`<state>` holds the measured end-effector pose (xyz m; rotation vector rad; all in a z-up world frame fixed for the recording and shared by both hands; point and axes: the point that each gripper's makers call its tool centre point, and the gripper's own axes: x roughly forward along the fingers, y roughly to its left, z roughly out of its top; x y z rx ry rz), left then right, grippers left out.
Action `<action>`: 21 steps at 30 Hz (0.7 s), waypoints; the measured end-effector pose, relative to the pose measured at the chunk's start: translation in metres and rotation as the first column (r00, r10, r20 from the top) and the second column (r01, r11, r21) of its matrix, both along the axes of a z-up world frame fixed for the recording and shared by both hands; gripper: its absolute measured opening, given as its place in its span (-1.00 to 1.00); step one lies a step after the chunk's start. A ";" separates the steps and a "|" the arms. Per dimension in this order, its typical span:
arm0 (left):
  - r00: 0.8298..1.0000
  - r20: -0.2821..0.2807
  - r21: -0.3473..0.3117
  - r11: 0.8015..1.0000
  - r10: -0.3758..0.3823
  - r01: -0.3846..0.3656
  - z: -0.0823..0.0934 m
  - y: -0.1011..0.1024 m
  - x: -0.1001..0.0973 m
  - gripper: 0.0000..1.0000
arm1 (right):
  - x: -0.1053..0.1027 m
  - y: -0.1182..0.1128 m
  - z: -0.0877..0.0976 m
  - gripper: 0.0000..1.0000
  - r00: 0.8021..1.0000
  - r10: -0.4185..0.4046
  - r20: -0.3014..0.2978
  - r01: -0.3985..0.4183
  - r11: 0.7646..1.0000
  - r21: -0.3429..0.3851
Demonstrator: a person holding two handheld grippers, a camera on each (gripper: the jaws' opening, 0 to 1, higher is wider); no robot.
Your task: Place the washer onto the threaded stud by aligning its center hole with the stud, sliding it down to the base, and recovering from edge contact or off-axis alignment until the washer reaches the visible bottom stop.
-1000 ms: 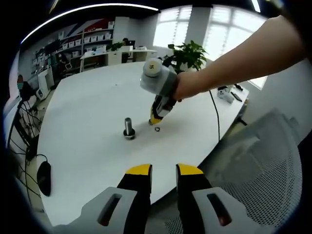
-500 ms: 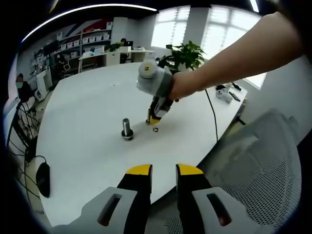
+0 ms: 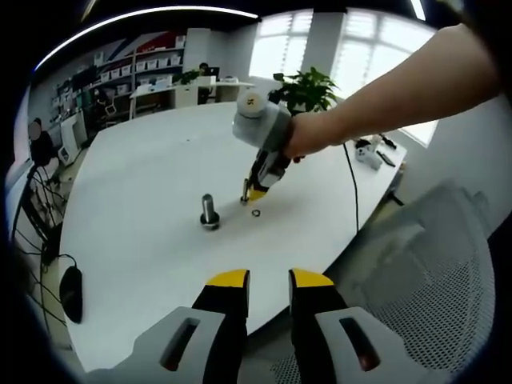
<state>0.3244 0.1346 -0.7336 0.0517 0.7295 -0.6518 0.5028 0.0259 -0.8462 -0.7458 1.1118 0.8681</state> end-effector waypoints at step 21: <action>1.000 0.017 0.020 0.999 0.026 -0.026 0.001 0.005 0.002 -0.65 | -0.031 -0.002 -0.004 -0.51 1.000 -0.005 -0.027 0.006 0.999 0.033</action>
